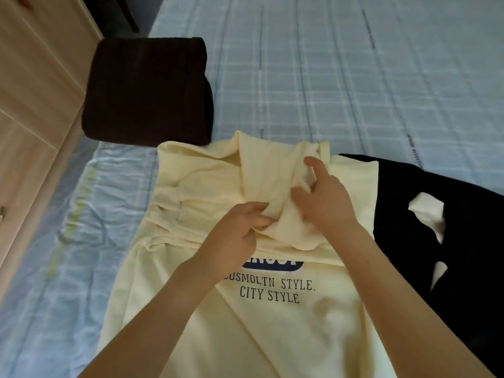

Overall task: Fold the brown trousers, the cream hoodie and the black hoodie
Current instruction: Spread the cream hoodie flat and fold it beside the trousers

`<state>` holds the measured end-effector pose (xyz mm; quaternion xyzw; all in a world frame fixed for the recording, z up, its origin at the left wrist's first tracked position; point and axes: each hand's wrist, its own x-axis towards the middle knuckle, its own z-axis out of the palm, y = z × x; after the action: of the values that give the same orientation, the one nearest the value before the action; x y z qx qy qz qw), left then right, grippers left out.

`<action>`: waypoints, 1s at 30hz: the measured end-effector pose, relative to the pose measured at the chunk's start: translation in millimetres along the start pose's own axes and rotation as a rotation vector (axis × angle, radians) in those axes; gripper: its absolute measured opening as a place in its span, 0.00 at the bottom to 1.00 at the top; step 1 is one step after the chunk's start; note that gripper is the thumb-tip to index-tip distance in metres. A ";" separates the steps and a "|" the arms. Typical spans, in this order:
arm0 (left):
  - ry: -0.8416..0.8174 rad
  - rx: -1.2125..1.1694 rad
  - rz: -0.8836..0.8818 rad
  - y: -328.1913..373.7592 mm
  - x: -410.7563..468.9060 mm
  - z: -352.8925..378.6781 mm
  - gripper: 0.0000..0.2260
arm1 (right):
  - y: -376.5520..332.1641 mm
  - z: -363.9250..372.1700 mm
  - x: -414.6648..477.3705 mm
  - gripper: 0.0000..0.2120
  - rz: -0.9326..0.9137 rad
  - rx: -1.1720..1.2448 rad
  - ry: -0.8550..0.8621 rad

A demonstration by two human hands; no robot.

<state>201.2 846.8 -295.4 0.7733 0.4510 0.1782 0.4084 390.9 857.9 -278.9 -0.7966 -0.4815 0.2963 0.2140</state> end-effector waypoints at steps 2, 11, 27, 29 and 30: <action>0.230 -0.243 -0.241 0.9 6.0 -4.1 0.13 | 15.8 9.2 -10.1 0.31 0.071 -0.103 0.011; 0.166 -0.849 -0.328 13.6 12.8 -9.1 0.37 | 20.2 -4.5 -48.8 0.32 -0.051 0.799 0.148; 0.265 0.420 -0.034 8.1 -16.6 0.9 0.34 | 3.9 23.8 -74.8 0.26 -0.283 0.021 0.332; 0.233 0.431 -0.035 7.4 22.1 0.4 0.28 | -12.5 32.2 -44.4 0.24 -0.395 -0.057 0.283; 0.205 0.478 -0.051 0.8 39.7 3.3 0.26 | -11.9 39.0 -30.2 0.24 -0.403 -0.144 0.245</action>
<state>224.8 878.5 -300.4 0.8140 0.5388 0.1339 0.1707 345.9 838.3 -292.0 -0.7276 -0.6211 0.1135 0.2683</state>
